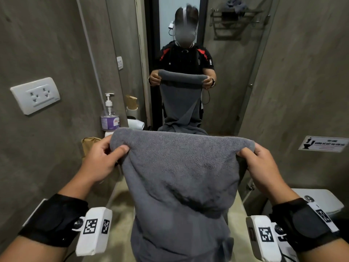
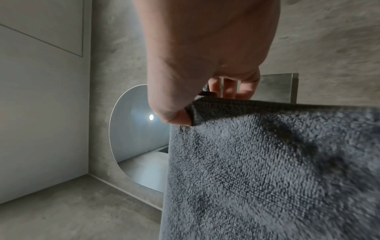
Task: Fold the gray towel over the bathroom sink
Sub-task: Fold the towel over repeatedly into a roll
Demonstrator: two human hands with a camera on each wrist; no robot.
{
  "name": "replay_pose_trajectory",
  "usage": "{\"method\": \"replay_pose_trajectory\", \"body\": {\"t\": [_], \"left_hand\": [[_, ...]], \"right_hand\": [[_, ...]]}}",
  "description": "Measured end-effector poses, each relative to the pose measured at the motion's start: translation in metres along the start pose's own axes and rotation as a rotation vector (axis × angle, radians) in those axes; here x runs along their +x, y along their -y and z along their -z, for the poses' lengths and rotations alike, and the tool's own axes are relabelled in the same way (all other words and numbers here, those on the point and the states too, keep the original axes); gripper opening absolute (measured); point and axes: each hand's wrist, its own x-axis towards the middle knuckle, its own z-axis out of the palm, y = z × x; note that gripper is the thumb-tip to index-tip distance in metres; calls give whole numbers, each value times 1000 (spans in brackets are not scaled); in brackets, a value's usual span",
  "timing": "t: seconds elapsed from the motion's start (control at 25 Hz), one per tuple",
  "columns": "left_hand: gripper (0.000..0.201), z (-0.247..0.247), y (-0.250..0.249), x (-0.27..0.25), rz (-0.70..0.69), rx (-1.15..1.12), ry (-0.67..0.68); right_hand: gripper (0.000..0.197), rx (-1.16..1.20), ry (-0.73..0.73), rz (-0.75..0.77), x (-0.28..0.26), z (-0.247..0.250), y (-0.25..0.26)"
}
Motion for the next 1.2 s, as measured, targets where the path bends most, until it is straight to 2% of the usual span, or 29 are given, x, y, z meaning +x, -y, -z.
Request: {"method": "replay_pose_trajectory", "body": {"t": [0.08,0.16,0.28,0.36,0.48,0.56,0.68,0.8,0.92,0.96,1.12,1.2], "left_hand": [[19,-4,-1,3,38,-98,-12],[25,-6,-4,6,63,-125,3],[25,-11,-5,8,93,-159,-18],[34,-15,-5,7,96,-178,-57],[45,-17,0,3,75,-165,-74],[54,-18,4,1,68,-161,-55],[66,-18,9,2,141,-251,-72],[79,-9,18,1,208,-313,54],[108,1,21,-2,209,-201,203],[110,1,20,-2,202,-149,206],[94,-4,19,-3,115,28,87],[98,-7,18,-7,80,64,66]], "right_hand": [[28,-1,3,-1,0,1,2],[27,-17,-21,13,0,5,4],[41,-9,2,49,1,11,4],[41,-22,11,78,-1,11,7],[29,-13,-17,152,-4,8,7],[28,62,38,104,-6,9,4],[67,33,215,67,-9,14,-2],[84,-7,276,24,-9,12,-3],[81,-69,253,24,-8,11,1],[78,-107,238,34,-8,11,3],[66,-222,193,87,-7,10,9],[59,-246,151,98,-6,8,11]]}}
